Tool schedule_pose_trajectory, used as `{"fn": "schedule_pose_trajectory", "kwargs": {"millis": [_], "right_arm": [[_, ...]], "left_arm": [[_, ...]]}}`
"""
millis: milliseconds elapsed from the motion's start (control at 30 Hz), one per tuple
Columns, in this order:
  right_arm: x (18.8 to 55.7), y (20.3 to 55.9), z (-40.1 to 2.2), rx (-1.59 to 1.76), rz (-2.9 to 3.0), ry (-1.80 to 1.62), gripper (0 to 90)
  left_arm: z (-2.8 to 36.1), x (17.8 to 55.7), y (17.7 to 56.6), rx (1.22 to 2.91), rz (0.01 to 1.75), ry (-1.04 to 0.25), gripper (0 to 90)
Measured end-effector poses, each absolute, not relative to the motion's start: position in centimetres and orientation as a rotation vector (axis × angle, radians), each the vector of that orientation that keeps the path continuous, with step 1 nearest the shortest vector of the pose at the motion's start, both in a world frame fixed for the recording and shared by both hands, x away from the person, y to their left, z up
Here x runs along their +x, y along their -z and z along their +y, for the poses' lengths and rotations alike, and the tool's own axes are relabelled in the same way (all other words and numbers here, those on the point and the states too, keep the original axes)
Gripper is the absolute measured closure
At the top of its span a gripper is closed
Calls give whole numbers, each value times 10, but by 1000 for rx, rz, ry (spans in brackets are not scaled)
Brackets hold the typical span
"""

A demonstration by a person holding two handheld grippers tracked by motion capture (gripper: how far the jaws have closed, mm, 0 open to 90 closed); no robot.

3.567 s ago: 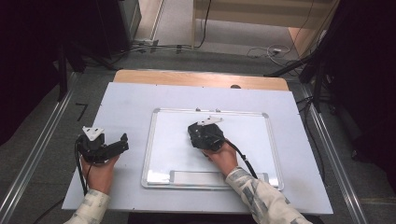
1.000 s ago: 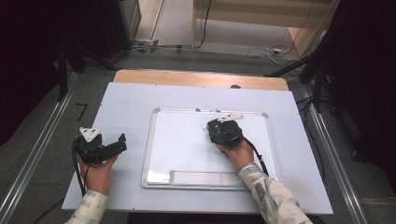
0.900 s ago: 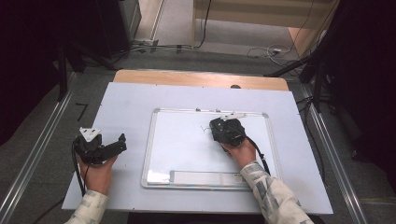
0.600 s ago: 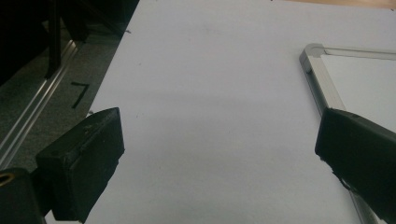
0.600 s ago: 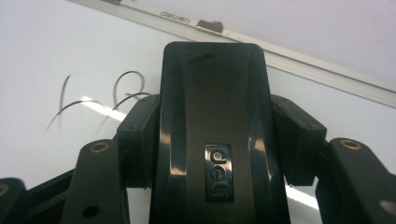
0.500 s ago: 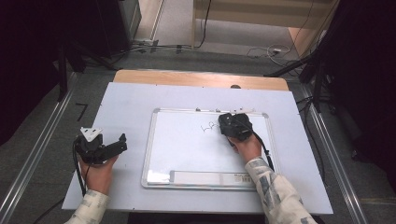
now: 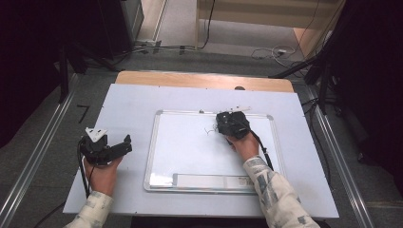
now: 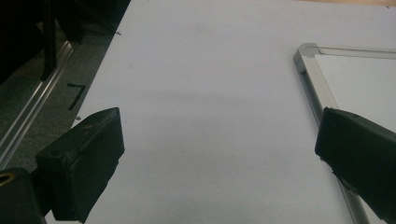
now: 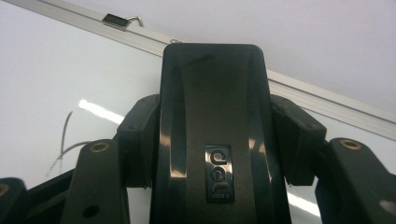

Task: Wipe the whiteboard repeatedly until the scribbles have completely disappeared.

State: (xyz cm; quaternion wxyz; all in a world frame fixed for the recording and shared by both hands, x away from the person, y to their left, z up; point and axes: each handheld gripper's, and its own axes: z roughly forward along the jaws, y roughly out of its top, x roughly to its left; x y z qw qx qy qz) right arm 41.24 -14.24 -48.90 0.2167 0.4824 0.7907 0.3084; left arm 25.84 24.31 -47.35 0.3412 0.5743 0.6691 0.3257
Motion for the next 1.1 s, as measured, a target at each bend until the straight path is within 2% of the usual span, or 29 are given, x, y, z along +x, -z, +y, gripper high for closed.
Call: {"fn": "schedule_pose_trajectory", "kwargs": {"millis": [833,1100], "right_arm": [[409,490,-69,1205,2295,-870,378],[412,490,-65,1183,2310,-876,379]], "left_arm": [[244,258,473,1492,1740,-846,17],[246,257,474,1491,1749,-848,17]]}}
